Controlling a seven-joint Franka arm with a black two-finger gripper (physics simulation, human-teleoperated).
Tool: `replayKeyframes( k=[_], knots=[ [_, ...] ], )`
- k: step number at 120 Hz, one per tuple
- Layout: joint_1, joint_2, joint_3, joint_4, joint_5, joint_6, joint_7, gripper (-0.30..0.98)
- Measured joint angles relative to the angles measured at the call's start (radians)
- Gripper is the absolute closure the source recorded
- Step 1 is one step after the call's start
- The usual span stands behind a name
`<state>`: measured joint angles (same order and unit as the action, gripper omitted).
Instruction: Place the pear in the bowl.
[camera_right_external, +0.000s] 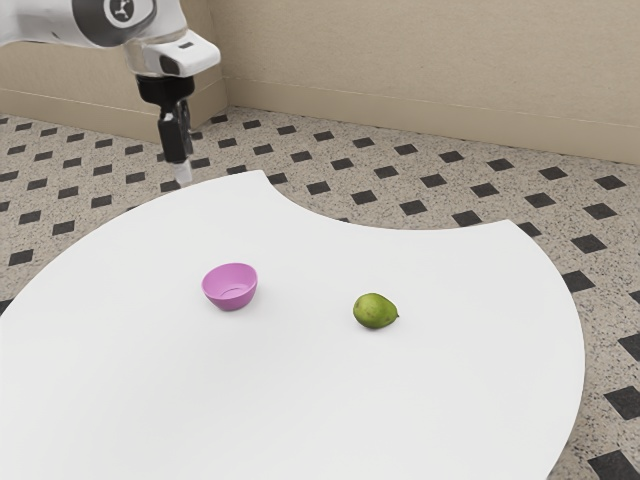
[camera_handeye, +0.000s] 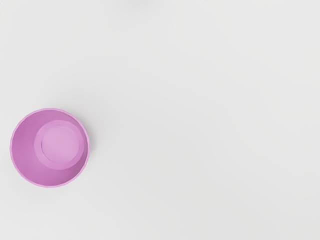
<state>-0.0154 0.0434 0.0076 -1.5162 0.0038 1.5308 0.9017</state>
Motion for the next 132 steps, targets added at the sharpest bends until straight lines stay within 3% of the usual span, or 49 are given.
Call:
replayKeyframes(
  k=[30, 47, 86, 132],
  knots=[
    [-0.011, 0.013, -0.001, -0.001, -0.003, 0.0, -0.01, 0.0],
    [-0.01, 0.079, -0.027, 0.001, -0.01, 0.011, 0.016, 0.0],
    [-0.165, 0.306, -0.037, 0.1, -0.022, 0.101, 0.2, 0.0],
    [-0.224, 0.528, -0.031, 0.261, -0.028, 0.189, 0.058, 0.0]
  ],
)
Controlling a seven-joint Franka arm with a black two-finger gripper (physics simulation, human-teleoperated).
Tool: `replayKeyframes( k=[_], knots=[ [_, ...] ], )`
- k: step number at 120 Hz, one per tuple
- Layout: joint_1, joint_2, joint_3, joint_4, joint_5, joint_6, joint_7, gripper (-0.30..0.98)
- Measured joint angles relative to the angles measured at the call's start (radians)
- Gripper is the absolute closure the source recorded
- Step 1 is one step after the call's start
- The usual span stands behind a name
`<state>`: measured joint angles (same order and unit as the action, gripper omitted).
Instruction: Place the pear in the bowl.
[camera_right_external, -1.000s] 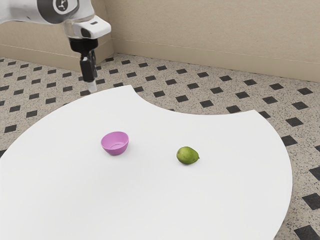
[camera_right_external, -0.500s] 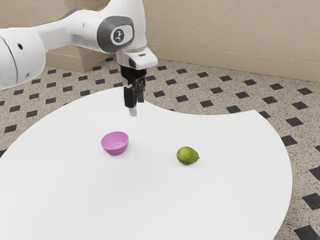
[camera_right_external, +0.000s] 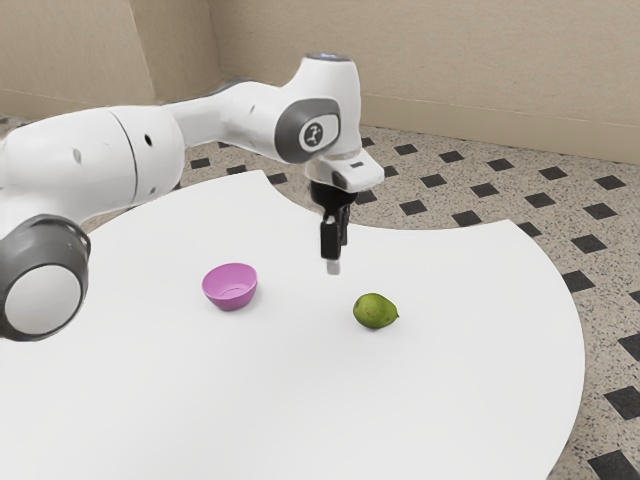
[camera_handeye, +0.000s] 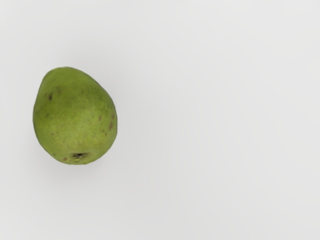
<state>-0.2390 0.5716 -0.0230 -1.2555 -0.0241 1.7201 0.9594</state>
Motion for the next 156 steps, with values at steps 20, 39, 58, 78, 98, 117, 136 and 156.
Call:
replayKeyframes(
  k=[20, 39, 58, 78, 98, 117, 136, 156],
  knots=[
    [0.0, 0.081, 0.003, 0.013, -0.012, 0.072, -0.051, 0.0],
    [-0.011, 0.153, 0.008, 0.075, -0.027, 0.106, -0.089, 0.0],
    [-0.024, 0.216, 0.012, 0.13, -0.032, 0.143, -0.113, 0.0],
    [-0.037, 0.302, 0.049, 0.199, -0.03, 0.184, -0.112, 0.0],
    [-0.041, 0.32, 0.052, 0.2, -0.032, 0.205, -0.111, 0.0],
    [-0.042, 0.32, 0.049, 0.181, -0.059, 0.204, -0.112, 0.0],
    [-0.04, 0.331, 0.051, 0.173, -0.065, 0.202, -0.111, 0.0],
    [-0.041, 0.358, 0.052, 0.172, -0.067, 0.201, -0.112, 0.0]
  ],
)
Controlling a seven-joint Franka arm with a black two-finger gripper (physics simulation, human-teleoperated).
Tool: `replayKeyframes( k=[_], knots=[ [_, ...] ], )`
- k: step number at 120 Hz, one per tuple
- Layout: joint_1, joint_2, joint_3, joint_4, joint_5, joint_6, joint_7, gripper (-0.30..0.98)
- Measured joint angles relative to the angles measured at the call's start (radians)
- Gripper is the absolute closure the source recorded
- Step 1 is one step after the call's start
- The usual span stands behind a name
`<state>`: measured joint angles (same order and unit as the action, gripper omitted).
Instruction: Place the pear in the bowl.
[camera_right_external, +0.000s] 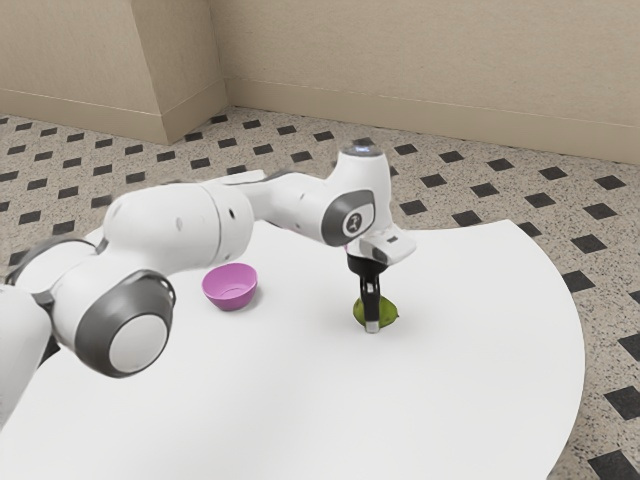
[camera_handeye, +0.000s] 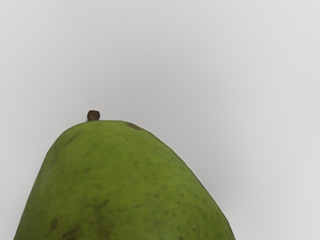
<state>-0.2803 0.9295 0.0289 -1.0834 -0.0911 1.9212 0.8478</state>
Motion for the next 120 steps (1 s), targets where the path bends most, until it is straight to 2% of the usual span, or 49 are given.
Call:
replayKeyframes(
  k=[8, 23, 38, 54, 68, 89, 108, 120],
  knots=[
    [0.0, 0.004, 0.0, 0.0, -0.001, 0.0, -0.001, 0.01],
    [-0.001, 0.005, 0.0, 0.0, 0.0, 0.0, -0.002, 0.23],
    [0.0, -0.008, 0.0, -0.004, 0.001, 0.003, -0.004, 0.36],
    [0.005, -0.088, -0.001, -0.061, 0.005, 0.009, -0.007, 0.47],
    [0.023, -0.21, -0.001, -0.163, 0.014, 0.014, -0.01, 0.53],
    [0.108, -0.381, 0.0, -0.31, 0.022, 0.021, 0.001, 0.58],
    [0.229, -0.467, 0.002, -0.36, 0.027, 0.024, 0.027, 0.59],
    [0.258, -0.504, 0.045, -0.403, 0.029, 0.024, 0.047, 0.59]
  ],
)
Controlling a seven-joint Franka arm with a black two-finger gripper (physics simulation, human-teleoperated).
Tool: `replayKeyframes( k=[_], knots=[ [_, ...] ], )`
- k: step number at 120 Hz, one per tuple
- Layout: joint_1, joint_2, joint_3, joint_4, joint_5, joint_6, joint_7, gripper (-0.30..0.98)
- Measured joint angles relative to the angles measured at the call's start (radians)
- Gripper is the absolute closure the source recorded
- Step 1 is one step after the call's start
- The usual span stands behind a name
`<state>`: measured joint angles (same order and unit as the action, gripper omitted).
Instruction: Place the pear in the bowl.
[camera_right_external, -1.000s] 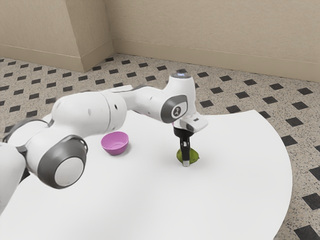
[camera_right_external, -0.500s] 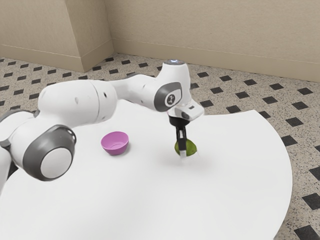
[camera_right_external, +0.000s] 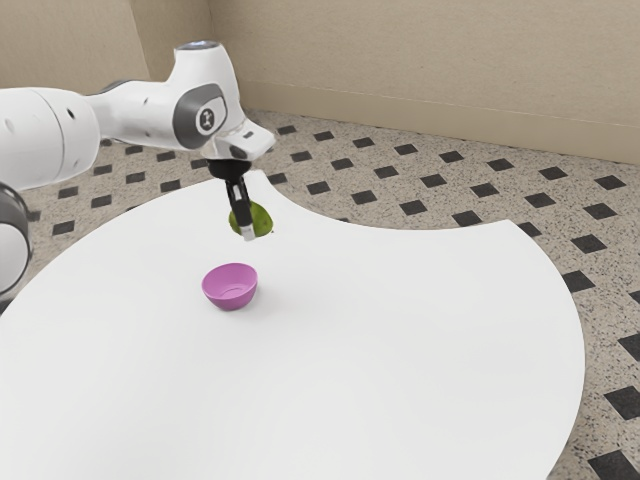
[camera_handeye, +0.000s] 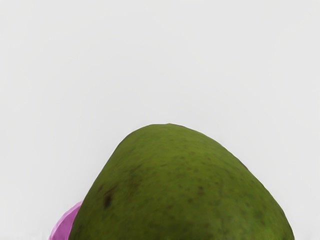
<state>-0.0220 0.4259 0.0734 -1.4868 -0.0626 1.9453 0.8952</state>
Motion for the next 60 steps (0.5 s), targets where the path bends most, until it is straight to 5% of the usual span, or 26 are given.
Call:
replayKeyframes(
  k=[60],
  knots=[
    [0.025, 0.176, 0.102, 0.071, -0.011, 0.007, 0.08, 0.62]
  ],
)
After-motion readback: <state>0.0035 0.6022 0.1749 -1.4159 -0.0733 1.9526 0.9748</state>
